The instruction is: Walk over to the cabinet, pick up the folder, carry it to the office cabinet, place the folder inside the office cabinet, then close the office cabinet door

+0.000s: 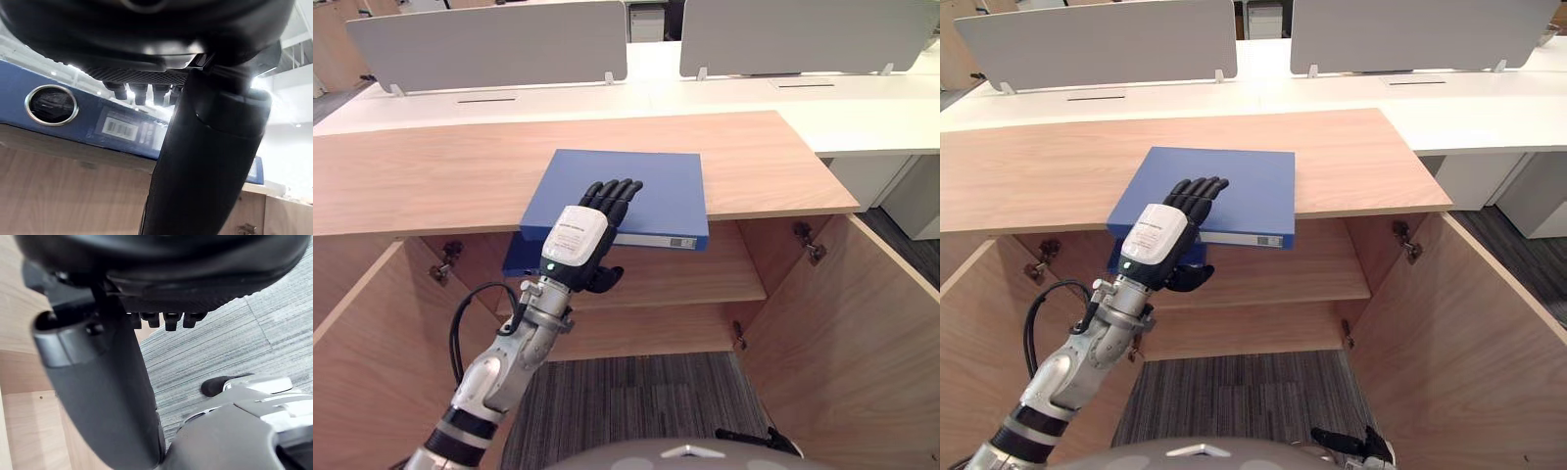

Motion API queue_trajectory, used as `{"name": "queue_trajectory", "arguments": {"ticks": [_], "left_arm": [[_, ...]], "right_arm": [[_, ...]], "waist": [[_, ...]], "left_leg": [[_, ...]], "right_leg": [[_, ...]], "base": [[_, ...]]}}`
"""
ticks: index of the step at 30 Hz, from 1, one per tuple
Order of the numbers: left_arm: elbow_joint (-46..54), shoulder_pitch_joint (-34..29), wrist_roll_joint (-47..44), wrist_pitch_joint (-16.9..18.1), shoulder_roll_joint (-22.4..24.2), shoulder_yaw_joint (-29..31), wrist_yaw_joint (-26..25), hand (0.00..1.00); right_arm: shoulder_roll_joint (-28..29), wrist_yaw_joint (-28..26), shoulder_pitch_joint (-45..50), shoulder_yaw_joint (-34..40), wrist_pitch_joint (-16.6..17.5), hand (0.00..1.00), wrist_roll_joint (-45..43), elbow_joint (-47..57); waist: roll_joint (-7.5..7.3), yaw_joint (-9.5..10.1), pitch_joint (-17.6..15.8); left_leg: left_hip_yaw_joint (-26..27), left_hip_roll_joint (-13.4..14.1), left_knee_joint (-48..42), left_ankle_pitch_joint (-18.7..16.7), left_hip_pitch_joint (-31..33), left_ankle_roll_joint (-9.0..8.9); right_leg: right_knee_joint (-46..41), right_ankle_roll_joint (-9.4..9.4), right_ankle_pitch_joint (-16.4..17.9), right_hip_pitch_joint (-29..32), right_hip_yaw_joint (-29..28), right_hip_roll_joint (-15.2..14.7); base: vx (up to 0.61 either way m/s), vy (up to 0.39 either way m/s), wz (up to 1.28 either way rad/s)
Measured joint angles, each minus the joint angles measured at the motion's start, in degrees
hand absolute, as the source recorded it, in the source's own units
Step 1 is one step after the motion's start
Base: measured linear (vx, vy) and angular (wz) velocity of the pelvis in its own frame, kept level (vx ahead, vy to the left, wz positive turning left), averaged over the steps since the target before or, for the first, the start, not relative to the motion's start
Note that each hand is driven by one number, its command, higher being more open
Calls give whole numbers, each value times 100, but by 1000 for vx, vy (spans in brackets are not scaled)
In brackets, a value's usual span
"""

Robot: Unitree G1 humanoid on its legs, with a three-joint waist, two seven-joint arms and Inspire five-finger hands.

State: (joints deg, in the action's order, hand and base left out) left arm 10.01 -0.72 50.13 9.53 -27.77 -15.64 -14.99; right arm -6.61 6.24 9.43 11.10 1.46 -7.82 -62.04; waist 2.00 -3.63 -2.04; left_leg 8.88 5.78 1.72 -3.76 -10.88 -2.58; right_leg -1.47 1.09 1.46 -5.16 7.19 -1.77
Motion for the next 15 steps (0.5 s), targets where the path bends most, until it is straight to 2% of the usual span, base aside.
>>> {"name": "queue_trajectory", "arguments": {"ticks": [5,10,15], "left_arm": [[-107,2,235,-255,195,18,-281,0],[-106,111,238,-269,449,74,-560,0],[223,103,144,-252,911,195,-757,0]], "right_arm": [[3,0,26,1,-17,100,-3,0],[1,-1,25,3,-19,100,-9,1],[-18,2,27,7,-24,100,-12,1]], "waist": [[-22,-12,-20],[-1,-12,-27],[32,-12,-19]], "left_leg": [[14,-42,1,-9,28,14],[14,-43,5,-14,20,8],[14,-37,49,-19,25,-2]], "right_leg": [[134,35,-95,-13,-25,-38],[313,57,-180,-97,-21,-32],[397,66,-193,-101,-16,-17]], "base": [[-13,20,-2],[-14,2,0],[0,0,0]]}}
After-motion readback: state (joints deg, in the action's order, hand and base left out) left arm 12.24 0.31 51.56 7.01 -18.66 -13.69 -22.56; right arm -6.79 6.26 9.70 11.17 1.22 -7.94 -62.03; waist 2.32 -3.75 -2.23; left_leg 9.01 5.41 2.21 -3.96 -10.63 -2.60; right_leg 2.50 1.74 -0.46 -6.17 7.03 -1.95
